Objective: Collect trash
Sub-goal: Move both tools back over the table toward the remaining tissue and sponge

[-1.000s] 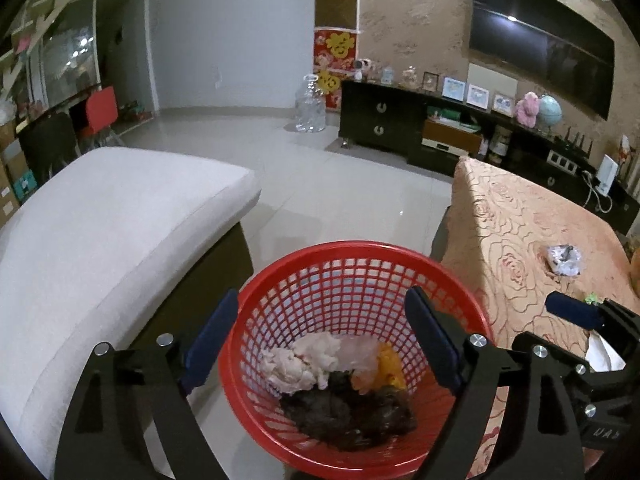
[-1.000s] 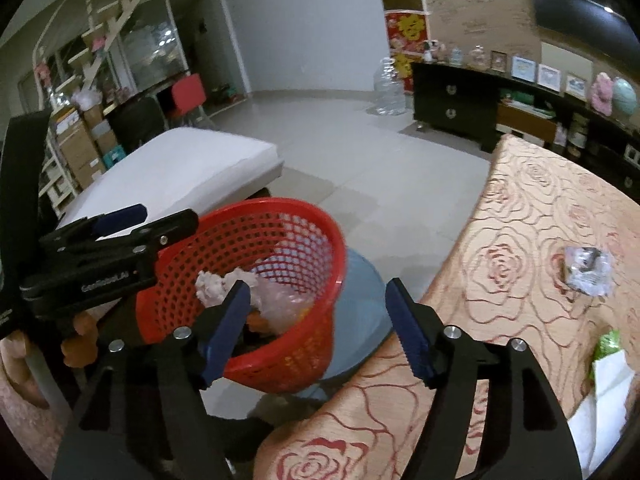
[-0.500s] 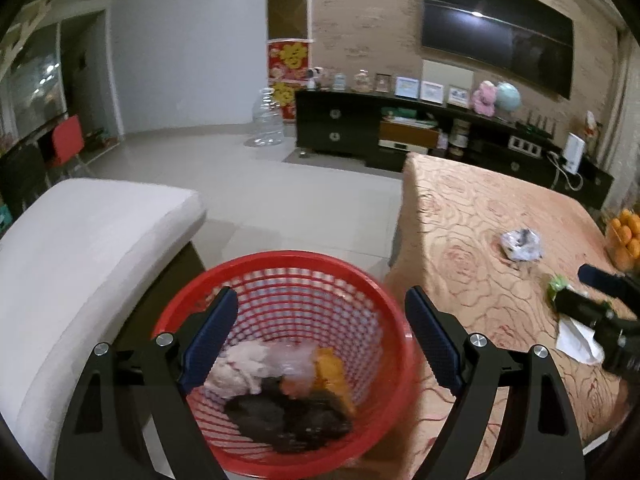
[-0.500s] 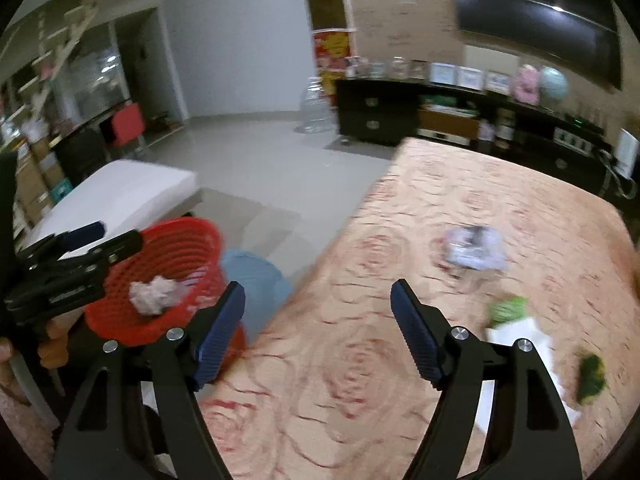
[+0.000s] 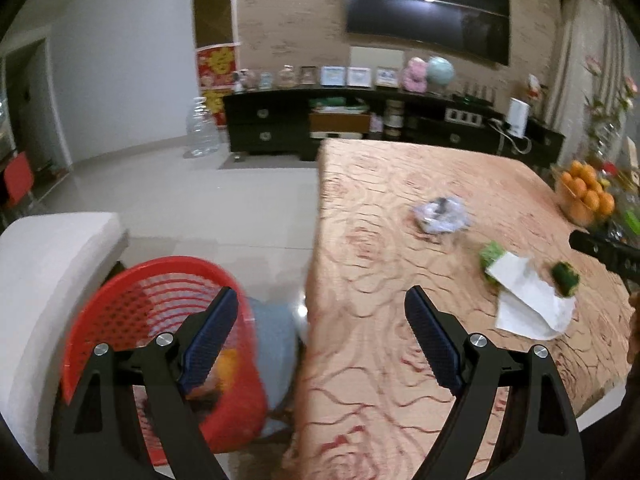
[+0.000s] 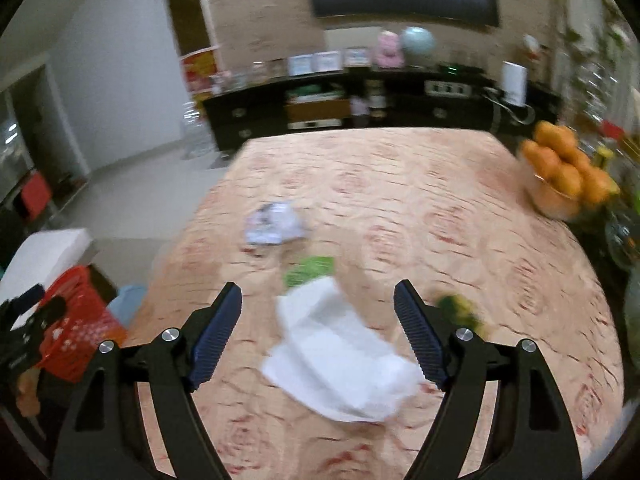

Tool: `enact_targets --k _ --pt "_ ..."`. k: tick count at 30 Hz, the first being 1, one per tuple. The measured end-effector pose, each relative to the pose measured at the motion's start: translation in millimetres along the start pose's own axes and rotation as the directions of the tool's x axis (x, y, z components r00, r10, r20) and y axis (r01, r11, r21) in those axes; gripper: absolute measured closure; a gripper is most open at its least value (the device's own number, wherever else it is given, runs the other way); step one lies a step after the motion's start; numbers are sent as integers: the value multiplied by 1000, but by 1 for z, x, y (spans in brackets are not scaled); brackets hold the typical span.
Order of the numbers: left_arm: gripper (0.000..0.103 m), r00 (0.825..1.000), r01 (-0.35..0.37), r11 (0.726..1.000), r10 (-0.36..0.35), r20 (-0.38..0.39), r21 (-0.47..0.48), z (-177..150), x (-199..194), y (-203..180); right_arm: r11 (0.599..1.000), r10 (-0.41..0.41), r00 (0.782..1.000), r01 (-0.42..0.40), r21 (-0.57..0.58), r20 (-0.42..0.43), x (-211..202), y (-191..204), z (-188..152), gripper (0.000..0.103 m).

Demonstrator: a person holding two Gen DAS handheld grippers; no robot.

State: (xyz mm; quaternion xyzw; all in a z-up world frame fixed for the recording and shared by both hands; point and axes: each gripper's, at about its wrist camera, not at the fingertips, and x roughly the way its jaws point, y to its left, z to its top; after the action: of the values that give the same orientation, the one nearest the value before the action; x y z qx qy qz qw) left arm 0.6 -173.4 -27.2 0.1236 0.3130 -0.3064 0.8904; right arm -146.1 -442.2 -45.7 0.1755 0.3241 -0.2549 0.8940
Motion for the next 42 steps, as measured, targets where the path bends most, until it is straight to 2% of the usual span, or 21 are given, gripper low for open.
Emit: enact_targets --k 8,16,21,29,33,35,42 --pt "21 995 99 991 -95 -42 87 -8 20 -63 991 -94 995 97 93 -35 3 -49 -12 27" --pt "21 975 207 963 -189 -113 171 -20 50 -126 984 -104 993 111 142 -58 4 -69 -14 27" --pt "21 974 185 959 -148 -174 216 -37 77 -144 983 -99 993 107 152 -60 2 -73 -16 27" --pt "20 960 164 966 -110 -256 199 -49 102 -143 979 -90 994 98 178 -54 -5 -84 -17 27" --pt "18 954 171 975 -128 -271 143 -51 106 -137 977 -86 995 94 191 -49 -7 -88 -17 27" --pt "7 957 149 981 -111 -267 128 -52 109 -134 976 -83 995 91 200 -48 -8 -91 -17 26" --pt "7 967 108 990 -82 -240 94 -56 108 -134 970 -71 996 81 229 -48 -12 -98 -17 26"
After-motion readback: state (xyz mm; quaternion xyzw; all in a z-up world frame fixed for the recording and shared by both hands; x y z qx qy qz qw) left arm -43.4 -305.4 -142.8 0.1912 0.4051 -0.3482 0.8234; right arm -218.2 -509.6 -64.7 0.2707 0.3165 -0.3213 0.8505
